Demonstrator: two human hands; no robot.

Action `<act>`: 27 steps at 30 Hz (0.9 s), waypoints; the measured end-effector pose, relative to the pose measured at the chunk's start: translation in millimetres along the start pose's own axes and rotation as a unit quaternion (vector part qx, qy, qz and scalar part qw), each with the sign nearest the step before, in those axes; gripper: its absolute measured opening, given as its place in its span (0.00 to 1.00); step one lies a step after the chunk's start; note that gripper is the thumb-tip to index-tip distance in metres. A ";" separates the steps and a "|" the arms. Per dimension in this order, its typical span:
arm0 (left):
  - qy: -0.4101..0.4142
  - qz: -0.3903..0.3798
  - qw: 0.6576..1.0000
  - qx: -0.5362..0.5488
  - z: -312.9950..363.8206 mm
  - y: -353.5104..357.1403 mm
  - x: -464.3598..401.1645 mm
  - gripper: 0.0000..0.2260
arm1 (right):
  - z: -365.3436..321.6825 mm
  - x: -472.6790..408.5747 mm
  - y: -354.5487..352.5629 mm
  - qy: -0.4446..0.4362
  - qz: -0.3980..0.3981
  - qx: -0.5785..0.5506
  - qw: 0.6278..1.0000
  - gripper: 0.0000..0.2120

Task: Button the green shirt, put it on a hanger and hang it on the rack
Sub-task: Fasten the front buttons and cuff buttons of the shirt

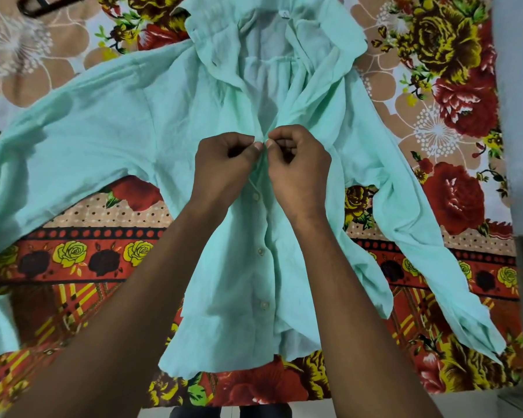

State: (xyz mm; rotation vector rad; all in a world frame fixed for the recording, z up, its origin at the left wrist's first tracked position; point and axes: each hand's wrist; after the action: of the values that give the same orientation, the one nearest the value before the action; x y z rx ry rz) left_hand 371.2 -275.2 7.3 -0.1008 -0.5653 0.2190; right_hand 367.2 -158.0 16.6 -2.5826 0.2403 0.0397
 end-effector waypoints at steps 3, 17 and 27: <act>0.002 0.006 1.000 -0.002 -0.6 2.7 -0.1 0.05 | -0.6 -3.1 -1.1 0.023 -0.002 -0.016 1.000 0.04; -0.024 -0.017 0.998 0.050 1.4 2.1 1.9 0.04 | 5.5 -1.5 -5.5 0.056 -0.025 -0.059 0.996 0.05; -0.017 -0.048 0.998 0.029 -2.2 0.4 -7.1 0.03 | 13.4 -5.6 -7.2 0.076 -0.040 -0.090 0.992 0.09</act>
State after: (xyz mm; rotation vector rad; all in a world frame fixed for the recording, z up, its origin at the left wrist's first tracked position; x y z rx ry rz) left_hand 366.5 -276.5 1.7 -0.0138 -0.5950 0.1428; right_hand 363.2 -144.1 9.3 -2.7762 0.1963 -0.1735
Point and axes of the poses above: each hand's wrist, its own x-axis away from the middle knuckle, its own y-axis out of the palm, z = x × y, and after that the axes turned 9 degrees about -y, right-handed
